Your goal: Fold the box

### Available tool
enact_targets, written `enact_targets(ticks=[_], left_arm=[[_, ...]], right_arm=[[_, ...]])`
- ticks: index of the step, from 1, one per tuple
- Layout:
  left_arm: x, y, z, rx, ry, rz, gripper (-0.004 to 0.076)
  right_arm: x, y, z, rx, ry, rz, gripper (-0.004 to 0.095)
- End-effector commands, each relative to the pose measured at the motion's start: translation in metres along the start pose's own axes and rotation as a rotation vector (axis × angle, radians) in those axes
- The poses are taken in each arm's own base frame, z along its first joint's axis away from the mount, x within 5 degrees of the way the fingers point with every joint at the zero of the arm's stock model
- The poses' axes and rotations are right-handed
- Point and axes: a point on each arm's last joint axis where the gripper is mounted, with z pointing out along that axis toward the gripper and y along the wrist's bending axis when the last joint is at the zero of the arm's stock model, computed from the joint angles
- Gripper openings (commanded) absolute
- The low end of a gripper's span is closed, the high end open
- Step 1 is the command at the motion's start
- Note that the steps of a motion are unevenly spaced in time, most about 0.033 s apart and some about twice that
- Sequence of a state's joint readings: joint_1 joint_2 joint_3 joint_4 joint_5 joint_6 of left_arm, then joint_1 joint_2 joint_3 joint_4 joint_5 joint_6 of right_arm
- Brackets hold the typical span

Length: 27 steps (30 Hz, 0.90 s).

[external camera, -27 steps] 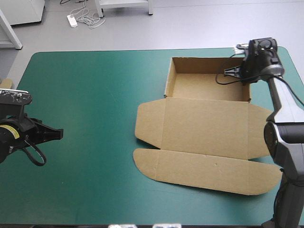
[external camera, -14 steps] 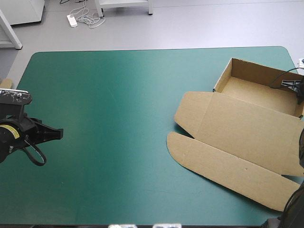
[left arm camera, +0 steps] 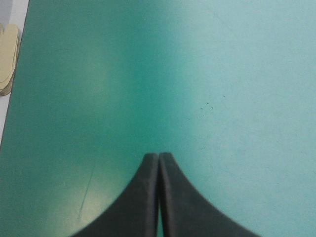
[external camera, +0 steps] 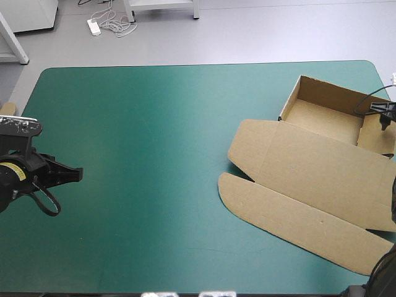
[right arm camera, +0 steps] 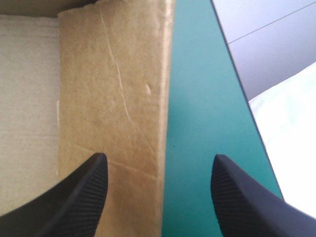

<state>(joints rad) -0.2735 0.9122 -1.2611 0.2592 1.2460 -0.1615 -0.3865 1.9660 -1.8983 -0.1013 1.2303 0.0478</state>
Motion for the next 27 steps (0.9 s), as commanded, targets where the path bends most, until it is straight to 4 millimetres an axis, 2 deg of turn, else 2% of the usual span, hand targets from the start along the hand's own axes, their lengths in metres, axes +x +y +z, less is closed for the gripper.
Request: enact_targets(ticks=[1,6,9,12,16,17,19,21,25,27], left_arm=[[-0.004,0.002,-0.007,-0.006,-0.037,-0.001,-0.0009],[-0.008,0.001,-0.008,0.001,-0.084,0.020,-0.0009],[-0.011,0.001,-0.008,0.006,-0.121,0.020,-0.0009],[-0.014,0.000,-0.008,0.013,-0.153,0.019,-0.0009],[-0.018,-0.002,-0.009,0.037,-0.197,0.047,-0.0009],[-0.019,-0.002,-0.009,0.038,-0.209,0.052,-0.0009],[-0.019,-0.005,-0.003,0.044,-0.236,0.071,-0.0009],[-0.016,-0.007,0.005,0.049,-0.256,0.081,-0.0009],[0.007,-0.012,0.026,0.063,-0.251,0.101,-0.0009],[0.022,-0.014,0.036,0.069,-0.242,0.111,-0.0009]], right_arm=[[0.007,-0.012,-0.084,0.022,-0.200,0.024,0.0583],[0.029,-0.016,-0.148,-0.008,-0.322,0.063,0.0559],[0.046,-0.004,-0.186,-0.177,-0.403,0.056,0.0510],[0.068,0.022,-0.226,-0.325,-0.489,-0.046,0.0342],[0.103,0.050,-0.268,-0.362,-0.581,-0.187,-0.0011],[0.115,0.056,-0.276,-0.376,-0.594,-0.222,-0.0011],[0.138,0.065,-0.288,-0.403,-0.626,-0.283,-0.0009],[0.161,0.072,-0.290,-0.428,-0.662,-0.335,-0.0009],[0.199,0.080,-0.265,-0.462,-0.675,-0.389,-0.0011],[0.219,0.078,-0.244,-0.462,-0.662,-0.413,-0.0012]])
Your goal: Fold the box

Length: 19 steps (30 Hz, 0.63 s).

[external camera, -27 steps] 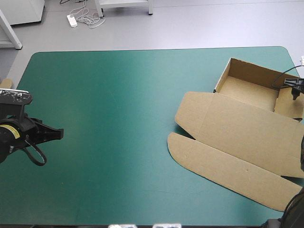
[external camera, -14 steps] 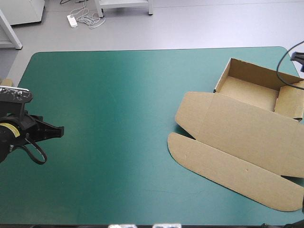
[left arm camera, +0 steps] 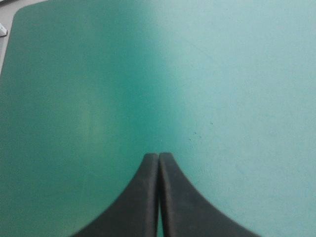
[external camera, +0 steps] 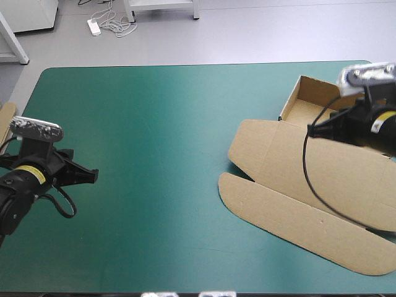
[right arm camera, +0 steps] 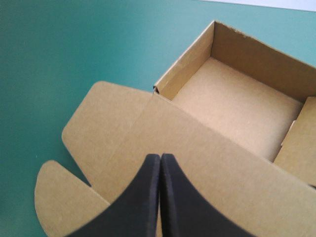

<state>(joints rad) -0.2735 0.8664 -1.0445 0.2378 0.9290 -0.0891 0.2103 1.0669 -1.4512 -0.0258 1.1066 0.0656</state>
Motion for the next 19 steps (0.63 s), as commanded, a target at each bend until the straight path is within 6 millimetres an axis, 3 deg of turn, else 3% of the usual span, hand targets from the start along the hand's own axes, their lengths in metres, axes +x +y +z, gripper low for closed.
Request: enact_targets(ticks=[1,8,13,19], left_arm=[[0.016,-0.003,0.002,0.012,-0.100,0.017,-0.0009],[0.069,-0.010,0.004,0.041,-0.182,0.019,-0.0009],[0.105,-0.015,0.014,0.054,-0.183,0.042,-0.0009],[0.135,-0.022,0.026,0.093,-0.117,0.009,-0.0009]], right_arm=[[0.031,0.002,0.000,-0.002,-0.091,-0.029,-0.0012],[0.123,-0.001,0.020,-0.025,-0.101,-0.103,-0.0012],[0.170,-0.004,0.031,-0.029,-0.121,-0.124,-0.0013],[0.218,-0.005,0.048,-0.050,-0.078,-0.105,-0.0013]])
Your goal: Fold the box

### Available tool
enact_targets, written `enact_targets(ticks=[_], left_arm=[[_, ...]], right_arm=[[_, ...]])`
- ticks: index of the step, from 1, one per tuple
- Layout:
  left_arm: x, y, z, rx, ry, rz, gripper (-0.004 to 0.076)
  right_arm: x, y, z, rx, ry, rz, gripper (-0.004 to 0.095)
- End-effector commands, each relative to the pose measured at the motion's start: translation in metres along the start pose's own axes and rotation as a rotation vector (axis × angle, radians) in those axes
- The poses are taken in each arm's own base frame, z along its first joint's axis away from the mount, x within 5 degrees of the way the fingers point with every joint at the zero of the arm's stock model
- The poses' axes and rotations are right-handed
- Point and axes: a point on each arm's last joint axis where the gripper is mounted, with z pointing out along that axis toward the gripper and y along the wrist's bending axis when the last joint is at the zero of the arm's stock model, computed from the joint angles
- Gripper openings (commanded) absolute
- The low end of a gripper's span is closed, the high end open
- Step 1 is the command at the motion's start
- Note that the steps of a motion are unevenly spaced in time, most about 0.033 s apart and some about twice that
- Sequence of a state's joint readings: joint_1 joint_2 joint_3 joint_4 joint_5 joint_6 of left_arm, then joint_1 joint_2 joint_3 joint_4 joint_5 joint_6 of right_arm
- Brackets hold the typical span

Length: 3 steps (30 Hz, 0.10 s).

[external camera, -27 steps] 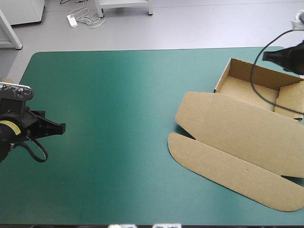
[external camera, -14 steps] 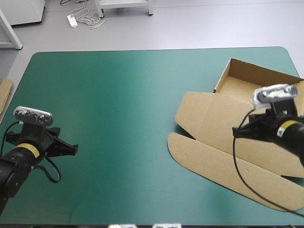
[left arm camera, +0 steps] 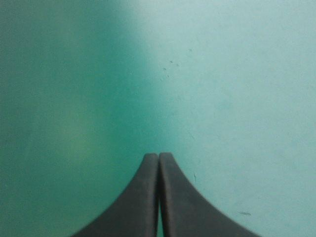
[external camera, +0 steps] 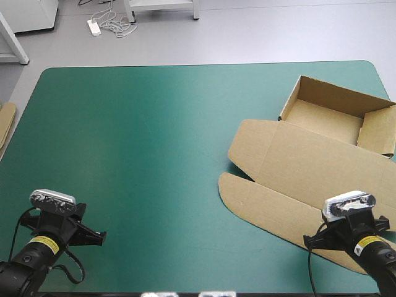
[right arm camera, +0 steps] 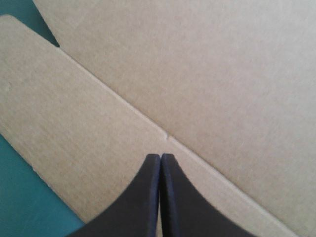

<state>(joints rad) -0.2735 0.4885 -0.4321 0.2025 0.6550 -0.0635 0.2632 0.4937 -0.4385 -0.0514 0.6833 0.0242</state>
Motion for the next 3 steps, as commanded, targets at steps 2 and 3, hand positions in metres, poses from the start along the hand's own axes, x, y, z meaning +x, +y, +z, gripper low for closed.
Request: enact_targets(ticks=[2,3], left_arm=[[0.0024,-0.0041,0.0005,0.035,-0.073,-0.027,-0.0009],[0.0027,-0.0040,-0.0009,0.034,-0.087,-0.021,-0.0009]], right_arm=[[-0.0005,0.0019,-0.0002,-0.017,-0.132,-0.006,-0.0013],[-0.0005,0.0018,-0.0010,-0.017,-0.137,-0.006,-0.0013]])
